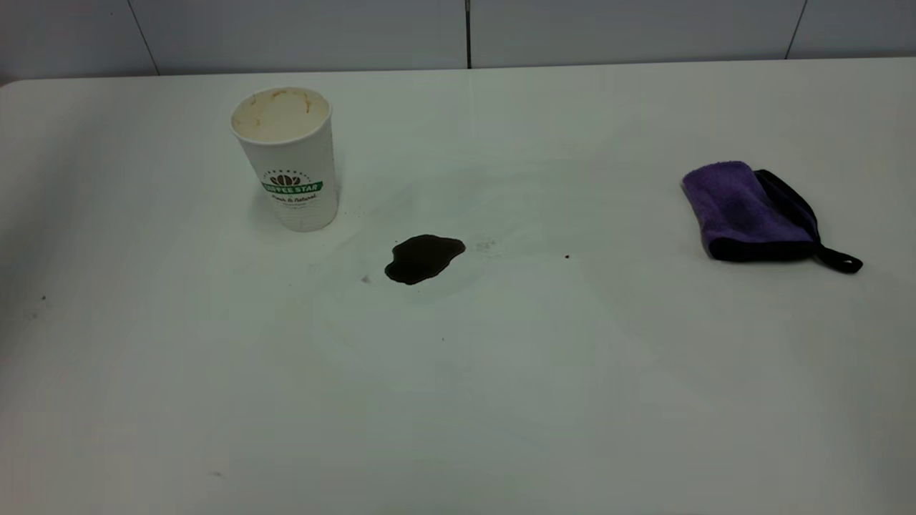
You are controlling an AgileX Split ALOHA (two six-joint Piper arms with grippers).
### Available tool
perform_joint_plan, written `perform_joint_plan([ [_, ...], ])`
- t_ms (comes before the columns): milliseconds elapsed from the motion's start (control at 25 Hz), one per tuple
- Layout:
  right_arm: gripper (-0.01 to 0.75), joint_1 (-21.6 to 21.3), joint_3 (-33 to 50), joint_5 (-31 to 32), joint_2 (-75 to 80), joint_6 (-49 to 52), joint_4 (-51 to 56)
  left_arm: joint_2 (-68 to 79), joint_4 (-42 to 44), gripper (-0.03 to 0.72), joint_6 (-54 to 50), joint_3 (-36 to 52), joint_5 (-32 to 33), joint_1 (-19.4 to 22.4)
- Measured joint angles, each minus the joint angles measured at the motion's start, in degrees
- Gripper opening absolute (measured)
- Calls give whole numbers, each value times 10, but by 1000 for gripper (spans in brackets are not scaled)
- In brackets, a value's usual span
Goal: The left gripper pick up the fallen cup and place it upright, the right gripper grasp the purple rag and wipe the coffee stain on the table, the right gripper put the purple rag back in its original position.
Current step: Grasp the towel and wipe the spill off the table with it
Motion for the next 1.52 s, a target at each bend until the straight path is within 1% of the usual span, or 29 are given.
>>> perform_joint_plan([
  [120, 590, 0, 0, 0, 0, 0, 0, -70, 10, 617, -23, 75, 0, 0],
  [480, 590, 0, 0, 0, 0, 0, 0, -251, 12, 486, -52, 282, 0, 0],
  [680, 590, 0, 0, 0, 0, 0, 0, -355, 12, 445, -93, 382, 0, 0],
  [1040, 590, 0, 0, 0, 0, 0, 0, -580, 12, 429, -101, 474, 0, 0],
  [1360, 590, 0, 0, 0, 0, 0, 0, -737, 11, 429, -68, 606, 0, 1],
  [1520, 590, 0, 0, 0, 0, 0, 0, -793, -1, 429, -66, 664, -3, 33],
])
